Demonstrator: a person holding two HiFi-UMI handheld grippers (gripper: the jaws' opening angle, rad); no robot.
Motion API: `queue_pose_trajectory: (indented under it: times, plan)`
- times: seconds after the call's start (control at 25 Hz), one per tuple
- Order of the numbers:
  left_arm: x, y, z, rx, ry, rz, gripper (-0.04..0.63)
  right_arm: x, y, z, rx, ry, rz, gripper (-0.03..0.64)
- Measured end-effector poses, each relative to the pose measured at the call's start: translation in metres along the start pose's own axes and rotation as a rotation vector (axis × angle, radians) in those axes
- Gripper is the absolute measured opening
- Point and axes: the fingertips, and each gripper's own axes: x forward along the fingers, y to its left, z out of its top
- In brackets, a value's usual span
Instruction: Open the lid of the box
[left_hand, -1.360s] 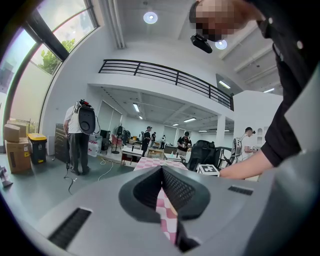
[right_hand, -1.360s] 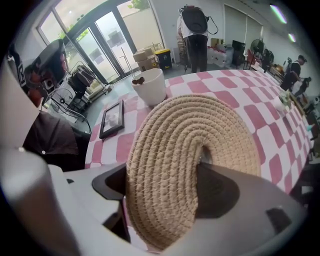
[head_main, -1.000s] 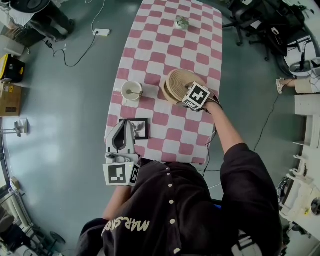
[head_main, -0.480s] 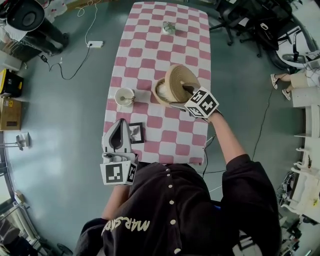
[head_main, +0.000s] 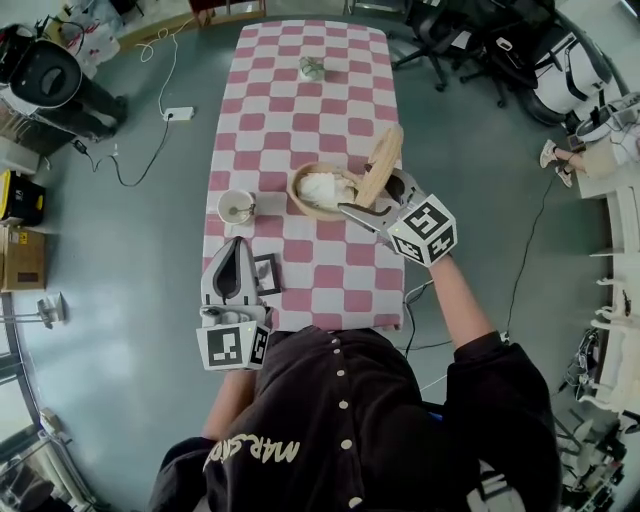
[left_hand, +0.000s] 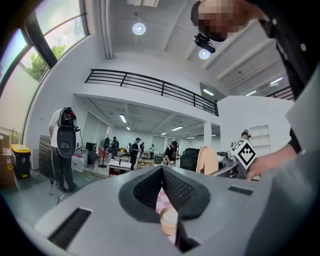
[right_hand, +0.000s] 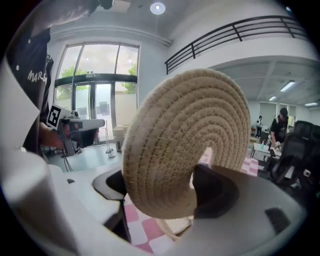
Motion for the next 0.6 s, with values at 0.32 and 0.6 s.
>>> queue_pose_trajectory:
  times: [0.32,0.6]
  plan:
    - [0.002,-0.018,0.015,0.02,-0.03,-0.036,0.008,-0.058,0.003,0.038,0.01,-0.203,-0.114,0.376]
    - [0.005,-0.015,0.037,0.055,-0.076,-0.035,0.008,-0.109,0.001,0.057,0.029,-0.322,-0.246,0.376]
